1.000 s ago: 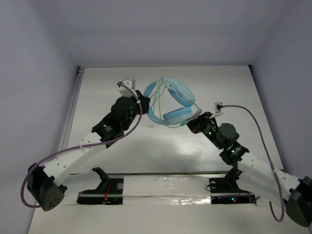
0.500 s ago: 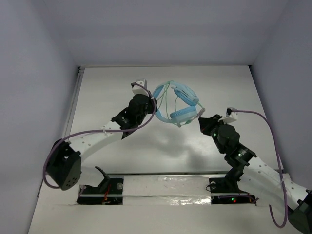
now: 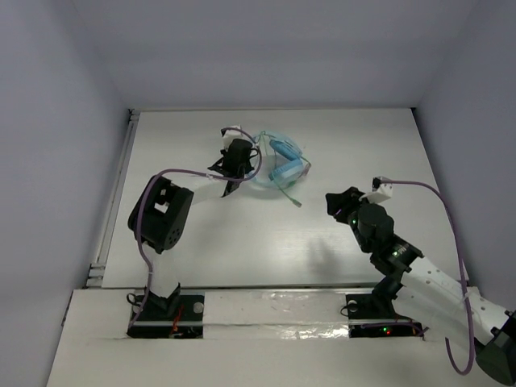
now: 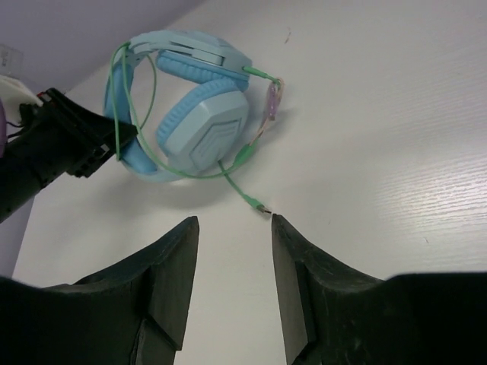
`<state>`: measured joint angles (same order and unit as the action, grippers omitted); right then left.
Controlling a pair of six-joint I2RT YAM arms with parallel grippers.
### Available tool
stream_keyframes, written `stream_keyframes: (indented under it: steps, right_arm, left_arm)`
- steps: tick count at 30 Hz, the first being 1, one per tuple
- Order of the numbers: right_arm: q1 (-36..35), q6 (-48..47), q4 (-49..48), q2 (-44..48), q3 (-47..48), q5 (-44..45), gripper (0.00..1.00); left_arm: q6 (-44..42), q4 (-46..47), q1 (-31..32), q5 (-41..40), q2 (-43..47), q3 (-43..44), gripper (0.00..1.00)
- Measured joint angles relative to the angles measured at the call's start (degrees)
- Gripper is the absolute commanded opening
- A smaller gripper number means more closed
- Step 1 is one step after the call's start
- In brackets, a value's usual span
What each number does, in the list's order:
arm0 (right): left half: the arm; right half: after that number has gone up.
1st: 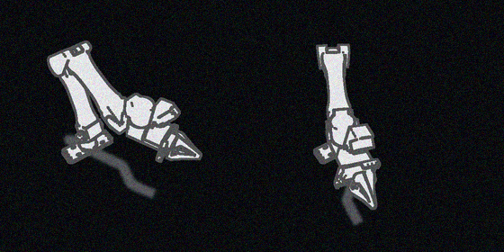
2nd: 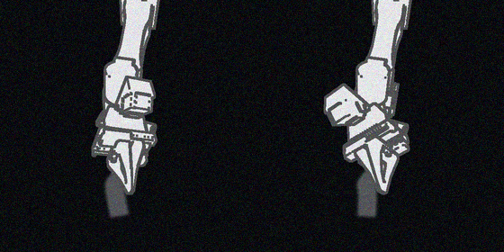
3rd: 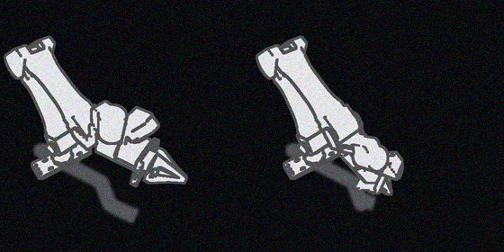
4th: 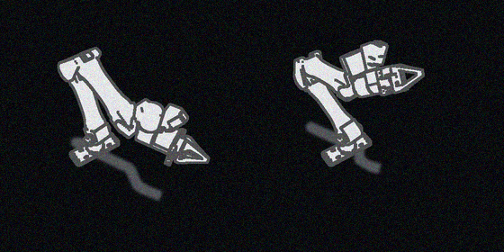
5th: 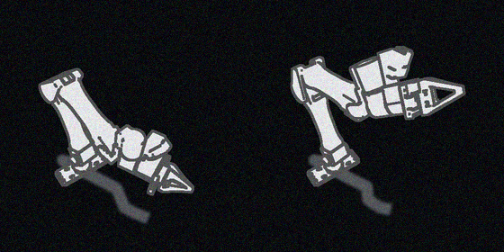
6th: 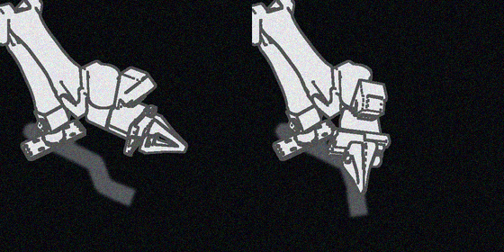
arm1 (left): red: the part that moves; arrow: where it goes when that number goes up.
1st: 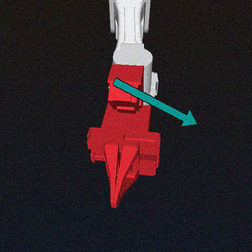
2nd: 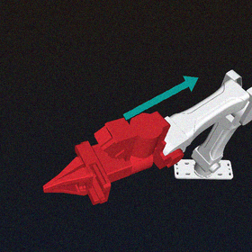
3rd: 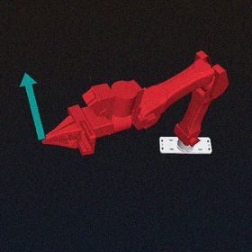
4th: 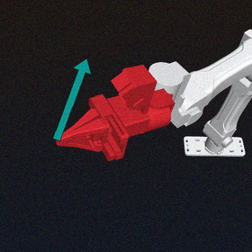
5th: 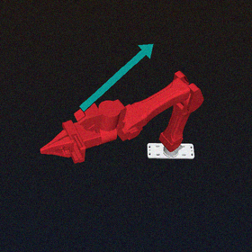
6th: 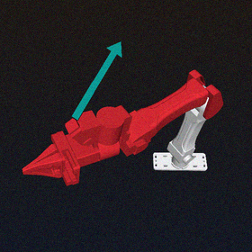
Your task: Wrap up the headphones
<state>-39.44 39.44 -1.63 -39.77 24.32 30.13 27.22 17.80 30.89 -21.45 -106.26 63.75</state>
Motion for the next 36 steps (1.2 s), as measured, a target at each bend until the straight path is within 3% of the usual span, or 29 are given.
stream_keyframes:
  steps: [3,4,5,6,7,16,20,36]
  right_arm:
    - [0.0,-0.9,-0.2,0.3,0.0,-0.5,0.58]
    - [0.0,-1.2,-0.3,0.3,0.1,-0.7,0.6]
    - [0.0,-1.4,-0.3,0.3,0.1,-0.9,0.64]
    - [0.0,-1.6,-0.3,0.2,0.1,-1.2,0.74]
    - [0.0,-1.7,-0.3,0.0,0.3,-1.5,0.99]
    - [0.0,-3.1,0.3,0.0,5.0,-4.3,1.0]
    - [0.0,-3.9,2.2,2.6,7.3,-4.6,1.0]
    - [0.0,-7.1,9.4,6.2,18.6,-7.1,1.0]
  left_arm:
    - [-2.1,0.5,-0.1,-0.1,-3.5,3.0,0.01]
    - [-2.8,0.7,-0.2,-0.1,-4.6,4.0,0.12]
    - [-3.5,0.9,-0.3,-0.2,-5.4,4.8,0.16]
    - [-3.8,1.0,-0.3,-0.2,-6.4,5.7,0.21]
    - [-4.1,1.3,-0.4,-0.1,-7.2,6.4,0.29]
    - [-4.0,3.8,-1.3,0.2,-8.0,7.3,0.72]
    - [-4.0,3.5,-1.4,0.0,-7.1,6.9,0.99]
    - [-2.6,-1.6,-1.4,-3.0,20.4,3.7,0.99]
